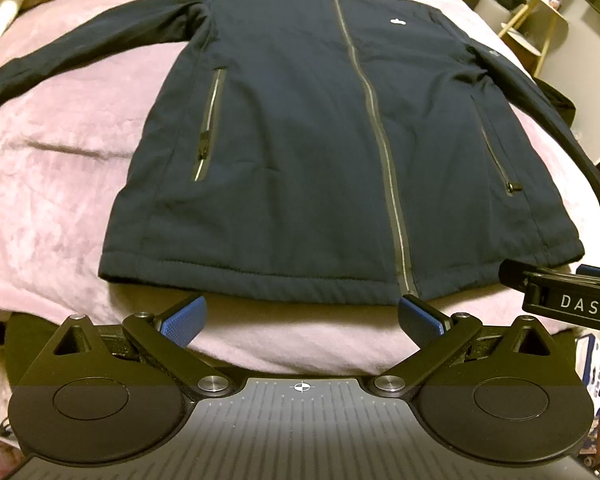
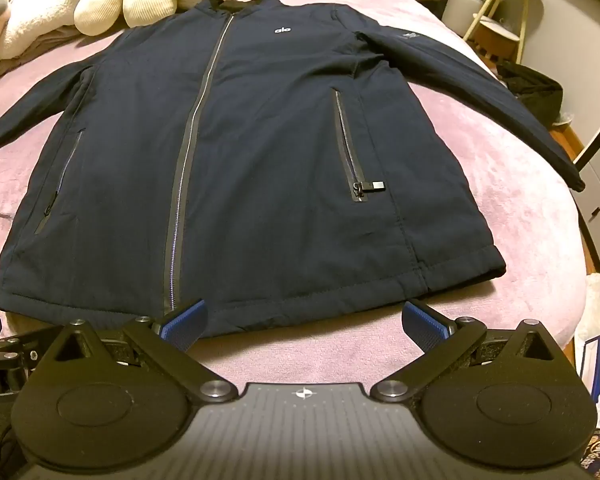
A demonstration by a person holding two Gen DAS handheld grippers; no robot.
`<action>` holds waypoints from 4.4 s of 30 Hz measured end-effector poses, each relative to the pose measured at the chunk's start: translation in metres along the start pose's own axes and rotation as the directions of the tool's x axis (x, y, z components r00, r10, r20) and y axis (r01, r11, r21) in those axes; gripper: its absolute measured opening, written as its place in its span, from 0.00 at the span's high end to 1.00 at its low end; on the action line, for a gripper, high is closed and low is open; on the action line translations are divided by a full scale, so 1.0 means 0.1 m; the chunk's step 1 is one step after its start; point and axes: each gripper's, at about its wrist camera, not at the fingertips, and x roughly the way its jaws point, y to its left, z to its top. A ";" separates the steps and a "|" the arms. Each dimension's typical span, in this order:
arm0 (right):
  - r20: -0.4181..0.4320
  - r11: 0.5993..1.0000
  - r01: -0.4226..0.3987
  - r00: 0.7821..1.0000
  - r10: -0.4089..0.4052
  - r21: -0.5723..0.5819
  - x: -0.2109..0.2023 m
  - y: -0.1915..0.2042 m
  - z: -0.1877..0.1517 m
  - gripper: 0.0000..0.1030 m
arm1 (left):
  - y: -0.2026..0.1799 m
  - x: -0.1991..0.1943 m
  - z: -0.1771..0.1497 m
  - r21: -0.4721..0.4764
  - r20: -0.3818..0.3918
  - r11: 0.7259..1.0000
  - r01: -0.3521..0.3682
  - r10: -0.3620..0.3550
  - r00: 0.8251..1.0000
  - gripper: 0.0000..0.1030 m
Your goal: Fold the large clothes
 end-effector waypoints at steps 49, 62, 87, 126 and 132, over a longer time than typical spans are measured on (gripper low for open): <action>0.160 0.978 -0.183 0.973 0.166 0.095 0.10 -0.30 0.11 0.00 | 0.05 0.19 0.39 -0.023 0.081 0.993 0.119 -0.117 0.990 0.00; 0.444 0.658 -0.393 0.891 0.098 0.642 0.94 -2.57 0.93 0.00 | -0.16 1.04 1.67 -0.020 0.227 0.998 0.066 -0.060 0.972 0.00; 0.294 0.418 -0.161 0.915 -0.276 0.894 1.80 -3.81 1.26 0.84 | -0.06 1.66 1.75 -0.028 0.174 0.999 0.036 -0.031 0.984 0.00; 0.382 0.745 -0.521 0.844 0.376 0.417 2.02 -1.63 1.32 0.64 | -0.69 2.26 2.86 -0.077 0.089 0.918 0.389 -0.382 0.920 0.81; 0.391 0.751 -0.526 0.838 0.379 0.400 1.90 -1.65 1.31 0.62 | -0.37 1.75 3.11 0.004 0.228 0.957 0.291 -0.285 0.931 0.88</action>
